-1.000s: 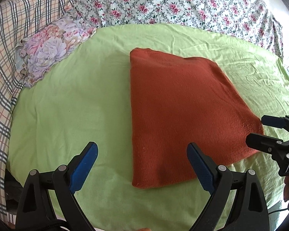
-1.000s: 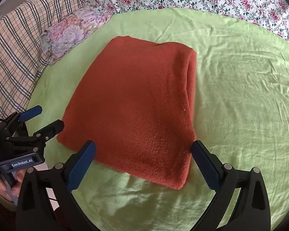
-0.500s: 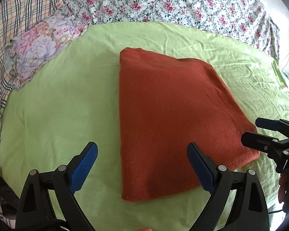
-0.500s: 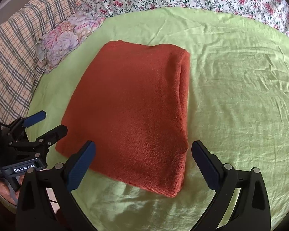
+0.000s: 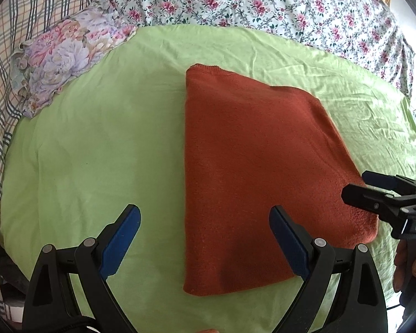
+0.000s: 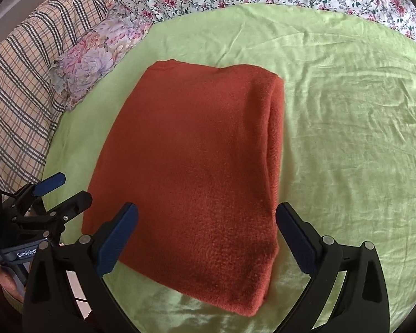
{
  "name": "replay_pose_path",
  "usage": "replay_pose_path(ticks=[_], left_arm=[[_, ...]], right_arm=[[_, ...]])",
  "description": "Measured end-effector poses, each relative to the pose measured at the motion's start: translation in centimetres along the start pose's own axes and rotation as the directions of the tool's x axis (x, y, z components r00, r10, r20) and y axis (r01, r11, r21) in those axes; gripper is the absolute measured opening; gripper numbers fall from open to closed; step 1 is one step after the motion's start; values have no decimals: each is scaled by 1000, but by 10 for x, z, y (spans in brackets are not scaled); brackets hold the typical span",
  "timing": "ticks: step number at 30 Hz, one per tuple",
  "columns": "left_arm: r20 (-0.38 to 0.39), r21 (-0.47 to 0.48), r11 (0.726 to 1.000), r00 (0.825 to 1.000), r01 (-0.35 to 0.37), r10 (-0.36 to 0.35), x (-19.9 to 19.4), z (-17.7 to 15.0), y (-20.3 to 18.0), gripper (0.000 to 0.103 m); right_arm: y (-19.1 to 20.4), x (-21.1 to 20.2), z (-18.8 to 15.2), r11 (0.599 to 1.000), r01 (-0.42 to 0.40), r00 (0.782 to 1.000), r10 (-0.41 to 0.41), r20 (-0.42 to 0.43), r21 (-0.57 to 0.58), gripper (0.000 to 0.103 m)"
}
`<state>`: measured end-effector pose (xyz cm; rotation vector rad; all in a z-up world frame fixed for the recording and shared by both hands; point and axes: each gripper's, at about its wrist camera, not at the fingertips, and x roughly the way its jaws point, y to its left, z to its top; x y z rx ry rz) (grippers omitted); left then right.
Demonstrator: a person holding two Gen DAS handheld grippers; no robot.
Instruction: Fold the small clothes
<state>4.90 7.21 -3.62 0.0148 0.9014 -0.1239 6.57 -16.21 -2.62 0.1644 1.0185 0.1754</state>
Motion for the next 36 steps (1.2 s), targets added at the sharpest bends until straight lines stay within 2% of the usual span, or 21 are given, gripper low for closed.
replay_pose_path(ticks=[16,36], left_arm=[[0,32,999,1000,17,-17,5,3,-17,94],[13,49,998,1000,24,-25,2,3,-19,95]], right_arm=[[-4,-1,-4,1000,-5,1000,5,-5,17,100],[2,-8,-6,1000,-3,1000,3,26,2,100]])
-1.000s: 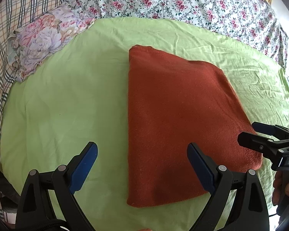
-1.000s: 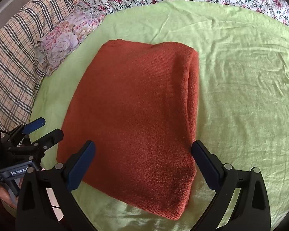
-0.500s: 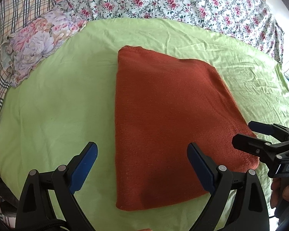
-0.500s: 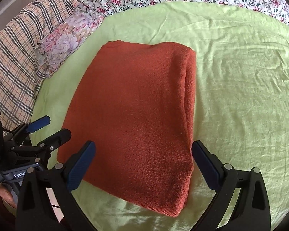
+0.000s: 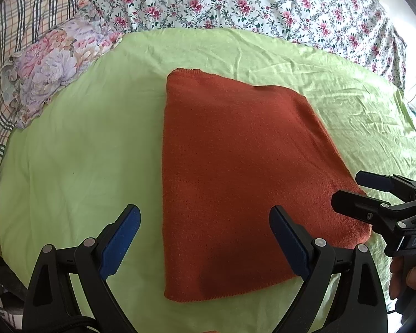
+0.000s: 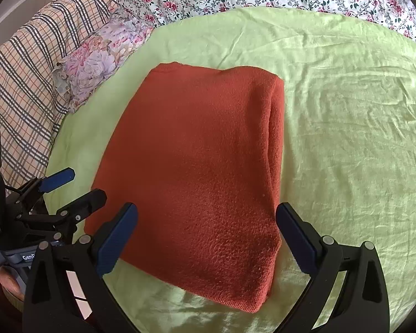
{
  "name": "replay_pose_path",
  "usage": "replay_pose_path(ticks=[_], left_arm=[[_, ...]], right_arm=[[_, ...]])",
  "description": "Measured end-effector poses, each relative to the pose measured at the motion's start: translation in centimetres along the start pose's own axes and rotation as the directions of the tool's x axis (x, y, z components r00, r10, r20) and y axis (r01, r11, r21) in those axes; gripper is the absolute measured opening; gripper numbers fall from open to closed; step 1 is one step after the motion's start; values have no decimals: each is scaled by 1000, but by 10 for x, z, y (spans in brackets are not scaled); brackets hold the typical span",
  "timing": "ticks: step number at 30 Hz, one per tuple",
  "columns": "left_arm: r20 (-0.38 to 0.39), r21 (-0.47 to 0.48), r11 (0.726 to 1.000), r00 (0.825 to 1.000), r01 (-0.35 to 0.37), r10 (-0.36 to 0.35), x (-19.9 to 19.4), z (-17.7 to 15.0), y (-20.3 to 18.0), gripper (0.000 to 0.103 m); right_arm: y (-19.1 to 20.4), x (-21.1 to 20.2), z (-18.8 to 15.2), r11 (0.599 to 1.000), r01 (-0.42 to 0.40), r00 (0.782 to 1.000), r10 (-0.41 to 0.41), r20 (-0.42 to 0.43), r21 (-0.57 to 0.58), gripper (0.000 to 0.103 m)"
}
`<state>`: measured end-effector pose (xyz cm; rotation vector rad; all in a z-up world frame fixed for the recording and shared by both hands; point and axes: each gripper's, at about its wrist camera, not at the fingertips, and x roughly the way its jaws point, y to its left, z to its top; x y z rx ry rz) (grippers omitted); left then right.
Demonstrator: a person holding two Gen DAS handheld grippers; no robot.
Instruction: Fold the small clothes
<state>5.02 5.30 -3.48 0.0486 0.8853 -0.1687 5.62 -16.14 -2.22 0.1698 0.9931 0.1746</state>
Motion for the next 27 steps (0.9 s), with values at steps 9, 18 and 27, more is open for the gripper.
replay_pose_path(ticks=[9,18,27], left_arm=[[8,7,1000,1000,1,-1,-3,-2,-3,94],[15,18,1000,1000,5,-5,-5,-2,-5,95],[19,23,1000,1000,11,-11,-7,-3,-6,95]], right_arm=[[3,-2,-1,1000,-4,1000,4,8,1,100],[6,-6,-4,1000,0,1000,-1,21,6,100],[7,-8,-6,1000,0,999,0,32,2,100]])
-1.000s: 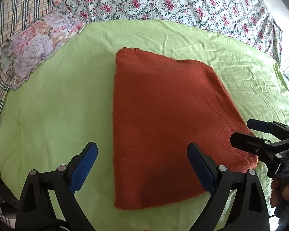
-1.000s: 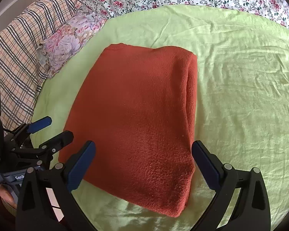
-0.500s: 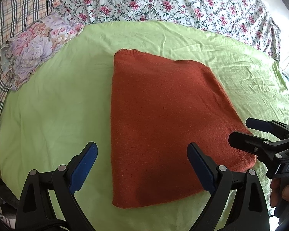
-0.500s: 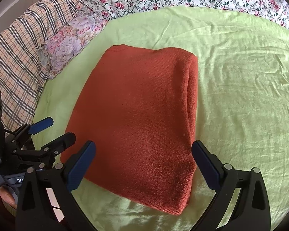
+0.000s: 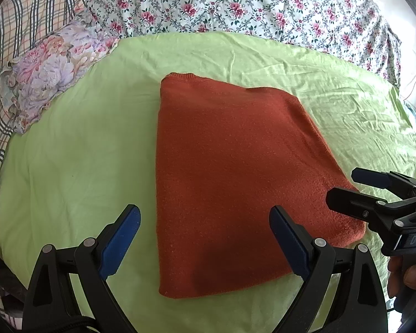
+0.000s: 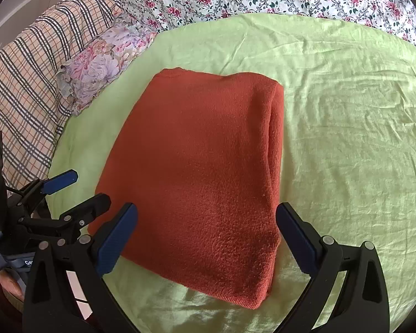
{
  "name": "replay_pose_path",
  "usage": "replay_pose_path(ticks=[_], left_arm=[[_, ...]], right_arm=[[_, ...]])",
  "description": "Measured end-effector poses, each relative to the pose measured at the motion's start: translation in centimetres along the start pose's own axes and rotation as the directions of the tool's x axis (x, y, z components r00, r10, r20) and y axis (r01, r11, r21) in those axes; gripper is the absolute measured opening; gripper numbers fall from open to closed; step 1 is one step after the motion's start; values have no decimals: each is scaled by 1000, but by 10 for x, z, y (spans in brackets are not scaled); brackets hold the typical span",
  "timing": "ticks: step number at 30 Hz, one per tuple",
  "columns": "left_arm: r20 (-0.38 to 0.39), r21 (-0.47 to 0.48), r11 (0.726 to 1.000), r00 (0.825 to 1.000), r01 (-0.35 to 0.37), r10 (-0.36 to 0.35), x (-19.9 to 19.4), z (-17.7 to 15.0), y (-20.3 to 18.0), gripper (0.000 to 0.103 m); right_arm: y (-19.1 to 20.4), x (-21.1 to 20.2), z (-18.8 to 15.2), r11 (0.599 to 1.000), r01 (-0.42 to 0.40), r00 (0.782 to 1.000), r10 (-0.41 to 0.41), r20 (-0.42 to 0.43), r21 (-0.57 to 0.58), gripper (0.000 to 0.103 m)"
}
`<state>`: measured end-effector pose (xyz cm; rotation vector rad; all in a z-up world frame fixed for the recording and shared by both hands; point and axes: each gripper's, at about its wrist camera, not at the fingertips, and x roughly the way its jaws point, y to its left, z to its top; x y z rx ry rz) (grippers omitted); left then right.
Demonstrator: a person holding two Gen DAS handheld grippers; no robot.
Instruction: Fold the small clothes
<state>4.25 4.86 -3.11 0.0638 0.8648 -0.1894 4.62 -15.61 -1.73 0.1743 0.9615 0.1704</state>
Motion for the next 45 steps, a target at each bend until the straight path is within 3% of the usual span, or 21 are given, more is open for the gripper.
replay_pose_path(ticks=[45], left_arm=[[-1,5,1000,1000,8,-8,4,3,1,95]], right_arm=[[10,-1,-1,1000,1,1000,-1,18,9,100]])
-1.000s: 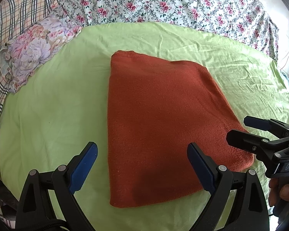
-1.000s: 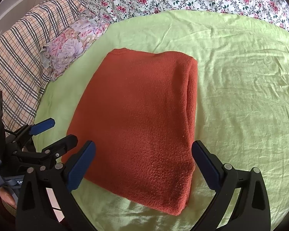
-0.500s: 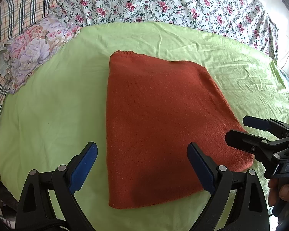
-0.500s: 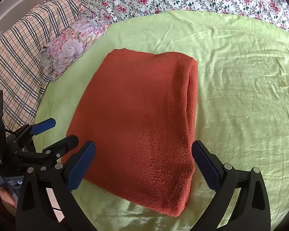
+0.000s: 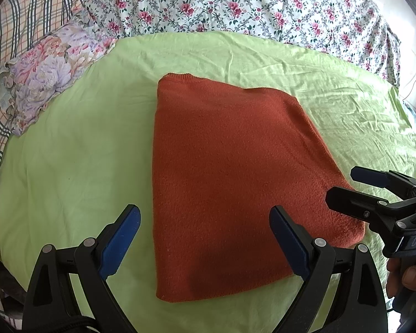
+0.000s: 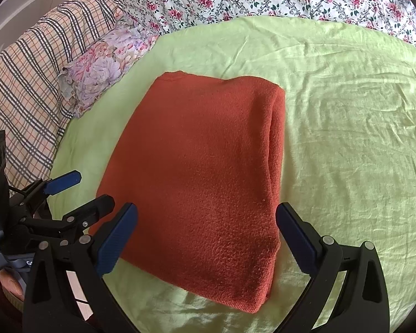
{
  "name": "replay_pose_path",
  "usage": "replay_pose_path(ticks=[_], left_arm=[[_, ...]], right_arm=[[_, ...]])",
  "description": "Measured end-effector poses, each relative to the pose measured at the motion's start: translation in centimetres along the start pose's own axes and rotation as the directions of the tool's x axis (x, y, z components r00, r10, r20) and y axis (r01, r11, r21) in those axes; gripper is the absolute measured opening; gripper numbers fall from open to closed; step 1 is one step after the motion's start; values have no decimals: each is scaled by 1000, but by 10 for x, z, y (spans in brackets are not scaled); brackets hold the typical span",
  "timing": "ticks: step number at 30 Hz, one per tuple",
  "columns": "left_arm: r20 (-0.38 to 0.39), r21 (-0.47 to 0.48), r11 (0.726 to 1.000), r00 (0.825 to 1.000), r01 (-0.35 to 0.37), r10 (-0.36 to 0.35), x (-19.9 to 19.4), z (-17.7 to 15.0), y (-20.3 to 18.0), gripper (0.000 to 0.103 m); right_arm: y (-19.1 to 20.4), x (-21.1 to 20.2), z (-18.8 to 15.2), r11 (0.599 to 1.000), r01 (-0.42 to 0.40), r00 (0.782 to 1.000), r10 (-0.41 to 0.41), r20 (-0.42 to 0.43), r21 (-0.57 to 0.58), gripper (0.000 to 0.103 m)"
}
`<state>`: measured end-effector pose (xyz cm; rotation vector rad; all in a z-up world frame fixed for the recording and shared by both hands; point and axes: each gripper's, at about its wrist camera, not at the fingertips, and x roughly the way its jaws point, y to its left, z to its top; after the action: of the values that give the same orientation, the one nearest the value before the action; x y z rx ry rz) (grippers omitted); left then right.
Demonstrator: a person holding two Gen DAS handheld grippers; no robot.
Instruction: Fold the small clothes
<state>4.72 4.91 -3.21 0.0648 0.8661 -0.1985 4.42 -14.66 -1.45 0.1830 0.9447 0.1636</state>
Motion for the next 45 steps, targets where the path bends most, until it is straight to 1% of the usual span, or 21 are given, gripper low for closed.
replay_pose_path(ticks=[45], left_arm=[[-3,-9,1000,1000,-7,7,2,0,-3,95]], right_arm=[[-2,0,1,1000,1,1000,-1,11,1,100]])
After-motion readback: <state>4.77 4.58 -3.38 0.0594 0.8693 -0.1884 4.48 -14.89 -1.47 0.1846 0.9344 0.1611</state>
